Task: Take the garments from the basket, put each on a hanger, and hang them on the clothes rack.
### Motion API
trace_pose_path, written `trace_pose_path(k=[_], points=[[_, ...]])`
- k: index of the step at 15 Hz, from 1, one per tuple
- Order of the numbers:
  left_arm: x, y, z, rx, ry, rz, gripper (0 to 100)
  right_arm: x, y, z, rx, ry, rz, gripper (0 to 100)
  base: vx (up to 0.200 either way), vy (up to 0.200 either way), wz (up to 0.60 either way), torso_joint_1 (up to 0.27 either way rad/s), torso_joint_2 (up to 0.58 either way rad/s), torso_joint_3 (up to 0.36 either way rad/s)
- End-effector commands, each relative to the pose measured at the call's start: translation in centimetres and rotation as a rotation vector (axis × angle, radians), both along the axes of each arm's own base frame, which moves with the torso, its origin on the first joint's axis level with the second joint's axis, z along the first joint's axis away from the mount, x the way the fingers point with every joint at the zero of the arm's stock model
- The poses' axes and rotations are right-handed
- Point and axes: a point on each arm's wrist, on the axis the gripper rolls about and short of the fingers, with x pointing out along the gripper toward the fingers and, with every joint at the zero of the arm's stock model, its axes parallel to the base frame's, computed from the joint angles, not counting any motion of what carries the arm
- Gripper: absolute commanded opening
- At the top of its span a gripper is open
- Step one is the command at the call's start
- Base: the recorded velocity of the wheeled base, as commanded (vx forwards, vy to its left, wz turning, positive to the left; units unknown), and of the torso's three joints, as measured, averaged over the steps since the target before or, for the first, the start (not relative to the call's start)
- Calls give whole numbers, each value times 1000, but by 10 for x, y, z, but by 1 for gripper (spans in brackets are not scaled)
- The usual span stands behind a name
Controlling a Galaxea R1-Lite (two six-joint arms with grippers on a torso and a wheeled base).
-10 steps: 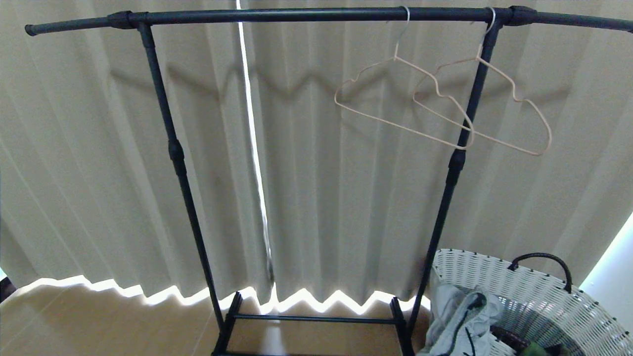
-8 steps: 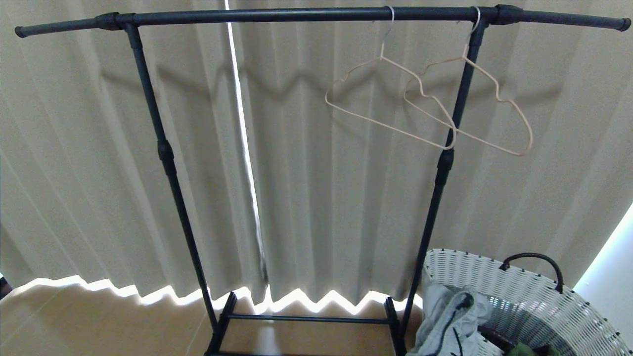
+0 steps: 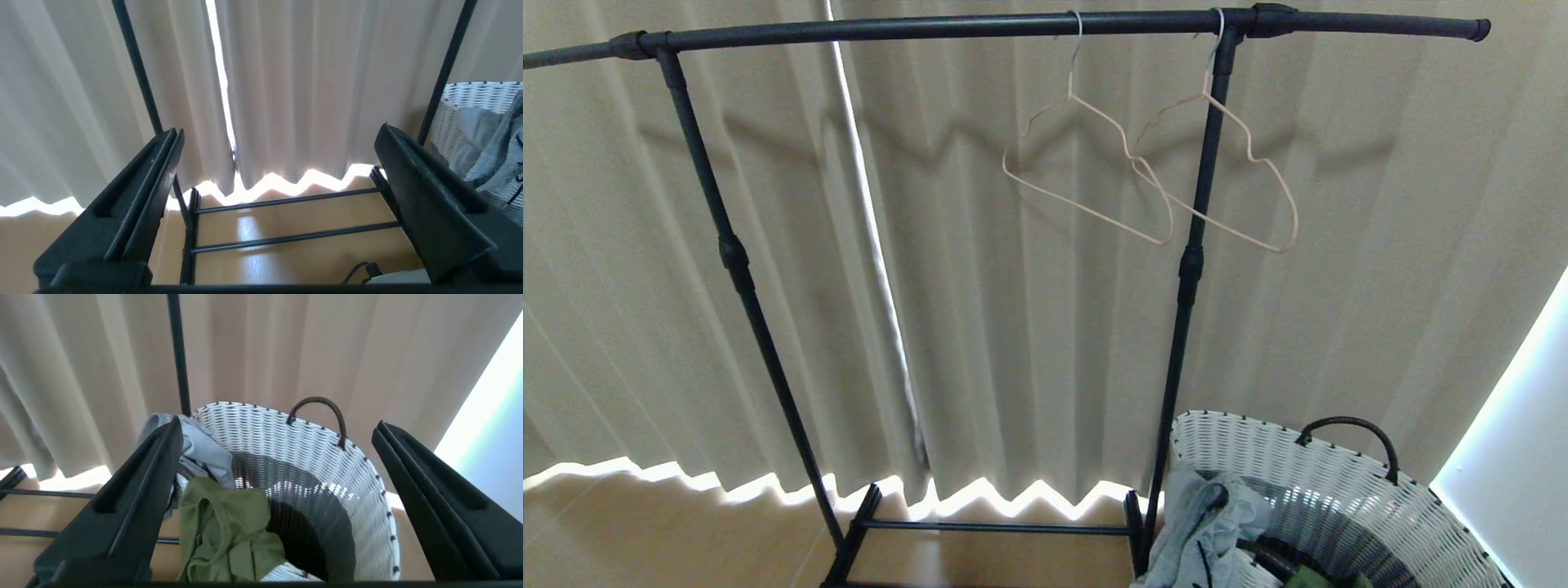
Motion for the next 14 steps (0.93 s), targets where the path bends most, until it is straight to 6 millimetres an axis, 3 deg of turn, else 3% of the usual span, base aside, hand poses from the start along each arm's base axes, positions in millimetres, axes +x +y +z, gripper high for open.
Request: trace_pose_path(k=[1, 4, 6, 8, 11, 14], points=[[0, 0, 0, -2, 0, 0, 100, 0, 0, 0, -1, 0, -2, 100, 0, 0, 0, 0, 0, 0], [0, 0, 0, -2, 0, 0, 100, -1, 1, 3, -30, -10, 24, 100, 0, 0, 0, 0, 0, 0], [0, 0, 0, -2, 0, -2, 100, -3, 1, 18, -154, -10, 78, 100, 0, 0, 0, 0, 0, 0], [0, 0, 0, -2, 0, -2, 100, 12, 1, 35, -261, 156, 143, 100, 0, 0, 0, 0, 0, 0], [0, 0, 0, -2, 0, -2, 100, 63, 4, 41, -334, 548, 224, 100, 0, 0, 0, 0, 0, 0], [0, 0, 0, 0, 0, -2, 100, 98, 5, 25, -492, 825, 330, 100, 0, 0, 0, 0, 0, 0]])
